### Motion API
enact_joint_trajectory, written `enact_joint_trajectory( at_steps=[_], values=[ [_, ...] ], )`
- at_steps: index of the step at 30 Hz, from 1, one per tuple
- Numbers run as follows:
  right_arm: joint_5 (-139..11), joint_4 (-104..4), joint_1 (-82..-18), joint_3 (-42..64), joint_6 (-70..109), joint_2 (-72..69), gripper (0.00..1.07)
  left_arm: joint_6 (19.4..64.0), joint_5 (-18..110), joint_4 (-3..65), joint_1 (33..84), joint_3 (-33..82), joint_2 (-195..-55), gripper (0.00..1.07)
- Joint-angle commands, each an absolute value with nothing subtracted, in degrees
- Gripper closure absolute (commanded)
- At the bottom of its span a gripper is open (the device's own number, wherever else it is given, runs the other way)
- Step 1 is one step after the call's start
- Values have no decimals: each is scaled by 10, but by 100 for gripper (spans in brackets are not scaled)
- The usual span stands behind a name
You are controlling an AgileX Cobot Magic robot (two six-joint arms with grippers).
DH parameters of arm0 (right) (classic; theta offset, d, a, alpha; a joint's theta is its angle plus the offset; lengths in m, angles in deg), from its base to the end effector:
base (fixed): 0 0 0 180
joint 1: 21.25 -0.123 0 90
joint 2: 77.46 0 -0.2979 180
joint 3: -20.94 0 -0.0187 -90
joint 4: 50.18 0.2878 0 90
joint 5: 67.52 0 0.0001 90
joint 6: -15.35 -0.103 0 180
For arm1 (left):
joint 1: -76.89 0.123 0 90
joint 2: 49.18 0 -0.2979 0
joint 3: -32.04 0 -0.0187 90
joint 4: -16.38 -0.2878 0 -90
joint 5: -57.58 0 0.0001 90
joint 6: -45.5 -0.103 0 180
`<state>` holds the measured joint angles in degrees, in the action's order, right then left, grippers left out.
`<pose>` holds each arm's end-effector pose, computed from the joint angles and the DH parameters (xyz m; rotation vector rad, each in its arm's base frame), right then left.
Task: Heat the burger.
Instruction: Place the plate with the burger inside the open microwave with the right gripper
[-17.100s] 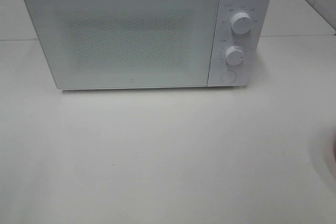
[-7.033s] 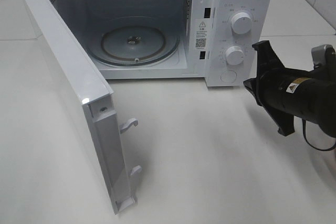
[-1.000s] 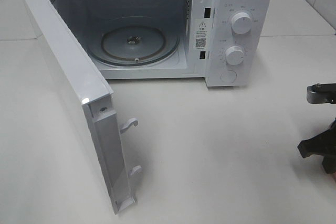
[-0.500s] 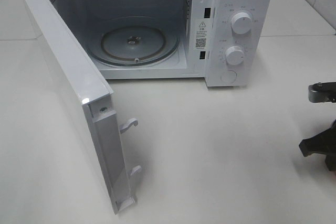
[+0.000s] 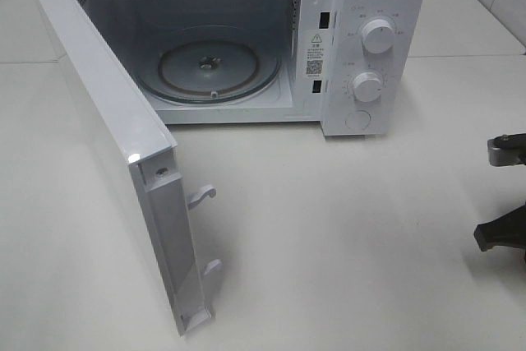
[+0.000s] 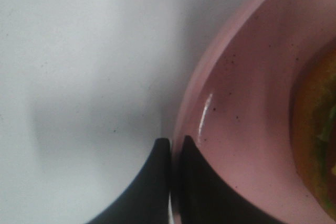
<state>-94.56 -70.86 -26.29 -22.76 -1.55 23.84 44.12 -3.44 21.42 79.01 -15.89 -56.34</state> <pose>0.2559 0.0059 0.0898 -0.1539 2.9590 -0.2321 0.0223 -0.0071 0.2950 -0.0076 2.0240 -0.0662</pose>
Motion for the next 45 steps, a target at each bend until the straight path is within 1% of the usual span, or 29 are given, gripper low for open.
enact_joint_trajectory(
  at_steps=[1, 5, 12, 23, 31, 36, 38, 41, 43, 45],
  values=[
    [-967, -755, -292, -232, -68, 238, 107, 441, -37, 220, 792, -160, -557, 7],
    [-981, -777, -317, -232, -96, 238, 107, 441, -37, 220, 792, -160, -557, 7],
    [-1004, -783, -344, -232, -100, 235, 107, 441, -37, 220, 792, -160, -557, 7],
    [-1055, -827, -344, -232, -100, 153, 107, 441, -37, 220, 792, -160, -557, 7],
    [-1072, -838, -344, -232, -103, 118, 107, 441, -37, 220, 792, -160, -557, 7],
    [-1091, -855, -368, -232, -105, 104, 107, 441, -37, 220, 792, -160, -557, 7],
    [-1110, -860, -399, -232, -106, 90, 107, 441, -37, 220, 792, -160, -557, 7],
    [-1116, -862, -407, -232, -104, 85, 107, 441, -37, 220, 792, -160, -557, 7],
    [-1136, -871, -435, -232, -95, 64, 107, 441, -37, 220, 792, -160, -557, 7],
    [-1140, -871, -441, -232, -93, 58, 107, 441, -37, 220, 792, -160, -557, 7]
  ],
)
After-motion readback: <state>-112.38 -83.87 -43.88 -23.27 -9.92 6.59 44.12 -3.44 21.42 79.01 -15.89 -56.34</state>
